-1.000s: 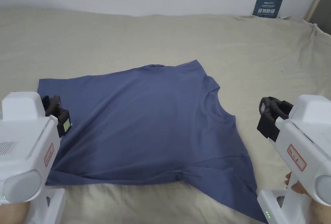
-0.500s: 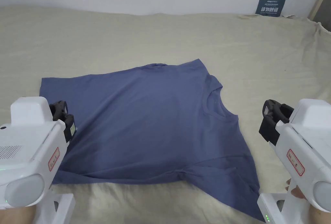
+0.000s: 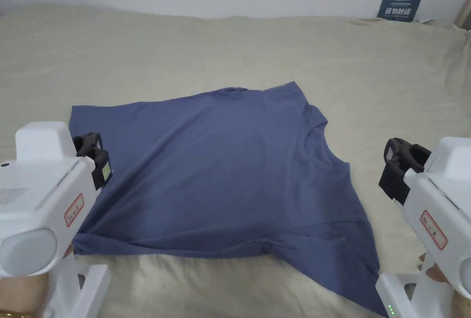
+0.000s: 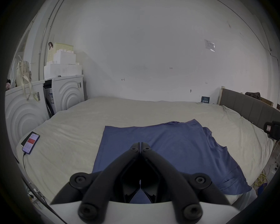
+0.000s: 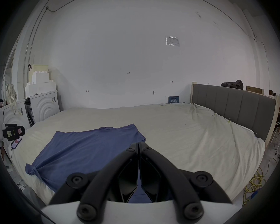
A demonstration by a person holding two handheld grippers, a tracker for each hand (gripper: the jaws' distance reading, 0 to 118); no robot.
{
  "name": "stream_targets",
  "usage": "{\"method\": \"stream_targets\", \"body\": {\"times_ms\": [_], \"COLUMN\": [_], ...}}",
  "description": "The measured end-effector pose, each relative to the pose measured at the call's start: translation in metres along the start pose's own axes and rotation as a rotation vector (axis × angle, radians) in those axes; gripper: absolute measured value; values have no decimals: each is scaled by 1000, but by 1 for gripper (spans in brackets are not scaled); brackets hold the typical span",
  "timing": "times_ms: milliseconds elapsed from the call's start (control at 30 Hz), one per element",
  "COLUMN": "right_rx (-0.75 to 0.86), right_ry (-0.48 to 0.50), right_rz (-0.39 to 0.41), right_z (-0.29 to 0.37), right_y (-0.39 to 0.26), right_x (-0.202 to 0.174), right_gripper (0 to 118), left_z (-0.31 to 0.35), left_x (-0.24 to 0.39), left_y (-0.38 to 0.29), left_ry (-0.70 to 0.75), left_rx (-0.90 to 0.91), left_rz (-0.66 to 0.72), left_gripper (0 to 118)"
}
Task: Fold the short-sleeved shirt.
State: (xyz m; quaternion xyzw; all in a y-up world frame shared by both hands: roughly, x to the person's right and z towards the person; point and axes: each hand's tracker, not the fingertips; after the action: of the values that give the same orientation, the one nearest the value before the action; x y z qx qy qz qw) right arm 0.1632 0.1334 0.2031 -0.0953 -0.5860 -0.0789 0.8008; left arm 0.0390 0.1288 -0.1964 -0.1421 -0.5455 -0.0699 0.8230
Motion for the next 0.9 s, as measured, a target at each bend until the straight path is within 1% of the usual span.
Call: {"method": "stream_targets", "body": {"times_ms": [233, 333, 367, 400, 433, 500, 533, 600, 667, 733, 900], "right_rx": [9, 12, 14, 15, 16, 16, 15, 11, 9, 6, -10], "right_ry": [2, 3, 3, 3, 3, 1, 1, 2, 2, 2, 4], "right_rz": [-1, 2, 2, 1, -1, -5, -6, -7, -4, -4, 2], "right_z": [0, 2, 2, 2, 3, 3, 3, 3, 3, 3, 0], "right_y": [5, 8, 8, 8, 9, 9, 9, 9, 8, 8, 6], "right_x": [1, 0, 0, 0, -1, -2, -2, -3, -4, -5, -7], "right_gripper": [0, 0, 0, 0, 0, 0, 0, 0, 0, 0, 0], "left_z": [-8, -18, -23, -26, -29, -37, -41, -47, -53, -58, -73], "left_x": [-12, -20, -25, -28, -33, -40, -43, -49, -54, -60, -76], "left_y": [21, 37, 42, 43, 45, 47, 46, 44, 39, 33, 11], "left_ry": [10, 19, 17, 18, 29, 36, 45, 37, 40, 41, 69], "left_rx": [-76, -220, -265, -289, -317, -382, -413, -471, -506, -541, -657], "left_rz": [39, 60, 80, 105, 114, 112, 101, 89, 97, 107, 154], "left_gripper": [0, 0, 3, 10, 27, 66, 74, 80, 99, 113, 114]}}
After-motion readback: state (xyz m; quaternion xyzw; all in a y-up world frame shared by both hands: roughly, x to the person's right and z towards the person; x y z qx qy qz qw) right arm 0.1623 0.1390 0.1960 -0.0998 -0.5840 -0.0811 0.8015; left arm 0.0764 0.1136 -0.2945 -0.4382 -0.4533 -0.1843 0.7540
